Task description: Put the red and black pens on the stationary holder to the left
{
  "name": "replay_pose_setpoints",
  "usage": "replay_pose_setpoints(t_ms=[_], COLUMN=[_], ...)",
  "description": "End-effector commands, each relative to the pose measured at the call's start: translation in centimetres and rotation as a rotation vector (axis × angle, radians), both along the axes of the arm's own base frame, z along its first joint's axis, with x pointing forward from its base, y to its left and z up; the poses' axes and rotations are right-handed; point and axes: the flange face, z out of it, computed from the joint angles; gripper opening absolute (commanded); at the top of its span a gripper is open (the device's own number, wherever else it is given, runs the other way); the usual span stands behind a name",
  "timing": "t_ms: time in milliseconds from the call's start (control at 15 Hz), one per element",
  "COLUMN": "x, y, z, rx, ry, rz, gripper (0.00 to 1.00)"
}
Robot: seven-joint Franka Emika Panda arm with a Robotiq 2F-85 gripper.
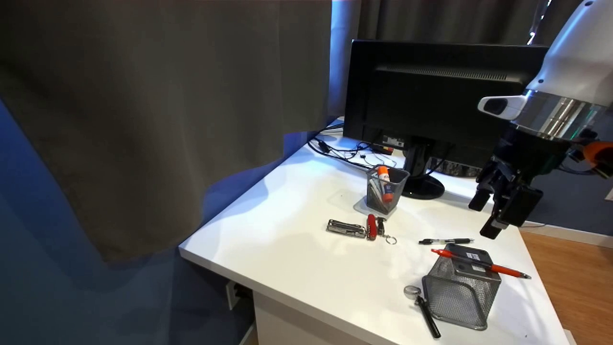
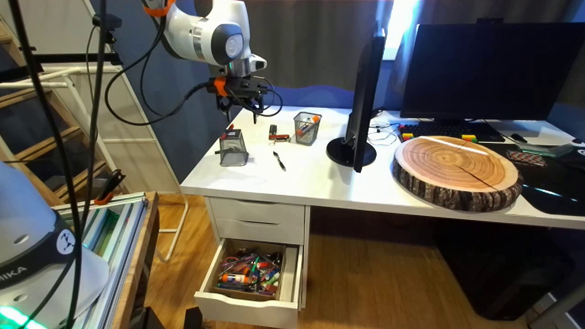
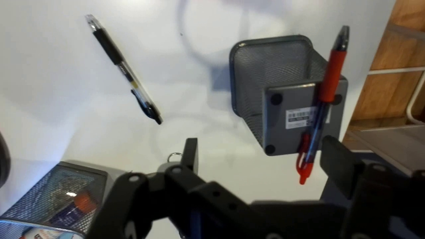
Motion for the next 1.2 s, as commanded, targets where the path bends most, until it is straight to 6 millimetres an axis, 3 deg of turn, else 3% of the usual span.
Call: replay_pose_setpoints(t_ms=[0, 200, 267, 600, 1133], x=[2.7, 4.6, 3.5, 3.7, 9.7], y=[-1.5, -1.6, -2.1, -2.2, -4.7], z=[0.6, 0.2, 0.4, 0.2, -6.3], rx=[-0.092, -0.076, -0.084, -0.083, -0.075], ry=[-0.042, -0.03, -0.047, -0.044, -0.021], rz=[0.116, 0.173, 0.135, 0.137, 0.29], gripper=[1.0, 1.0, 1.0, 1.0, 1.0])
